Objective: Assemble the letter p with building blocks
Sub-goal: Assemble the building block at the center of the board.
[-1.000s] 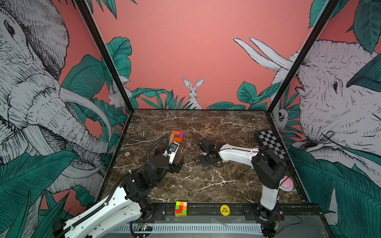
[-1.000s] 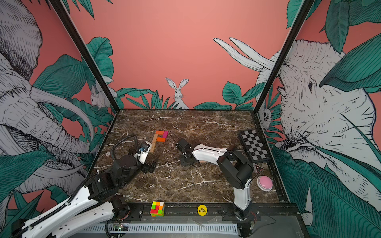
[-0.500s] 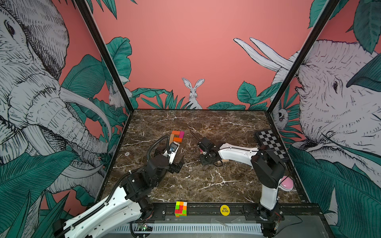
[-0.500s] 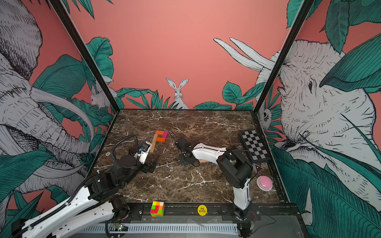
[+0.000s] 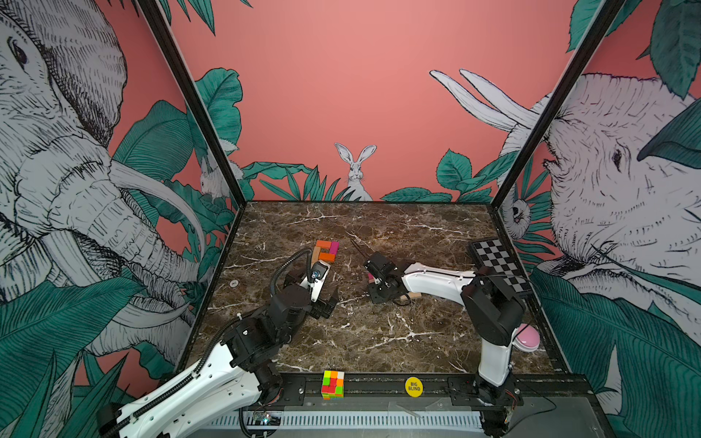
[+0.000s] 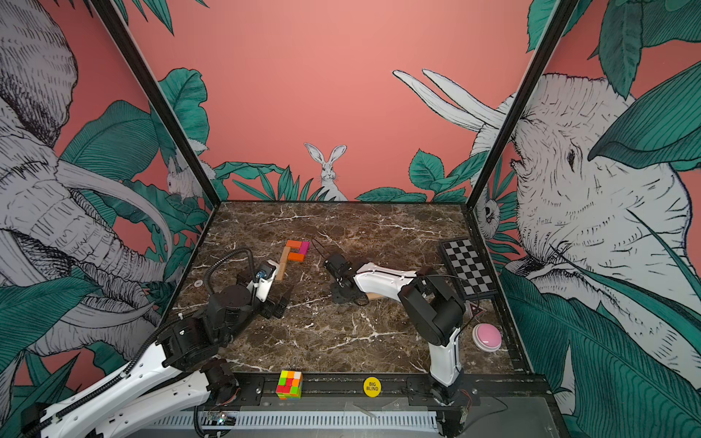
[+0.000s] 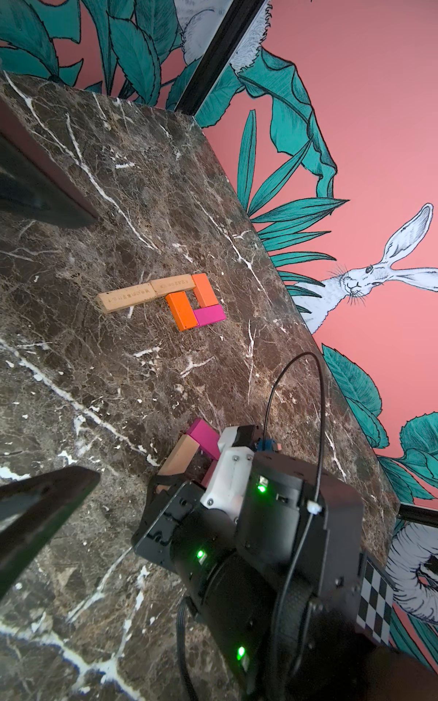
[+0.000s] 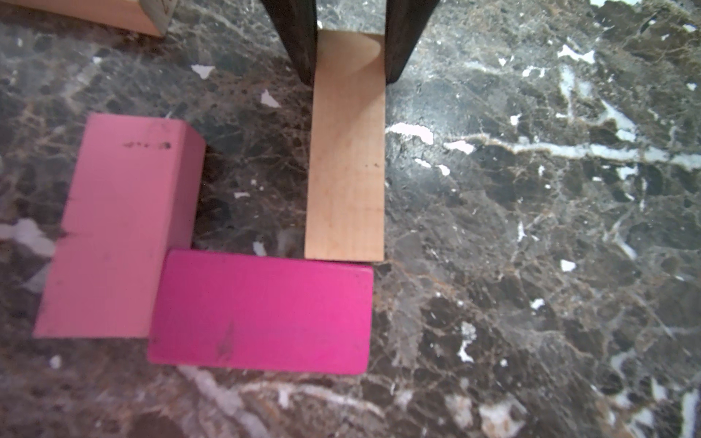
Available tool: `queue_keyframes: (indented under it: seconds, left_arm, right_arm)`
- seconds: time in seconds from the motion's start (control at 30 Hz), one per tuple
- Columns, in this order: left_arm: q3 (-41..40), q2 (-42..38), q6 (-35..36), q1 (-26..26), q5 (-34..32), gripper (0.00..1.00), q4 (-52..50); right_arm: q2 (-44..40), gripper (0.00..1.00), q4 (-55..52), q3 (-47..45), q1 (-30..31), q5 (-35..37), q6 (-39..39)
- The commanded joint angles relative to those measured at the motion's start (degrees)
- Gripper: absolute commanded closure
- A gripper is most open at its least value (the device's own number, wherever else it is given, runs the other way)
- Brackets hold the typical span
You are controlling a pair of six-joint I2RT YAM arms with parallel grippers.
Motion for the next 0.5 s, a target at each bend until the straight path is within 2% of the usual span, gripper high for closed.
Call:
queue_keyframes:
  seconds: [0.0,0.47]
  left_arm:
    - [0.8,-0.3,-0.2,0.3,0.3,0.0,0.7]
    - [0.8,-0.1,-0.4,0.6,0.6,0.01,0.7]
  right_arm:
    - [1.0,0.75,-1.1,0.5,-0.4,0.0,0.6]
    - [1.5,0.75,-1.2,1.0,-0.7,-0.5,0.6]
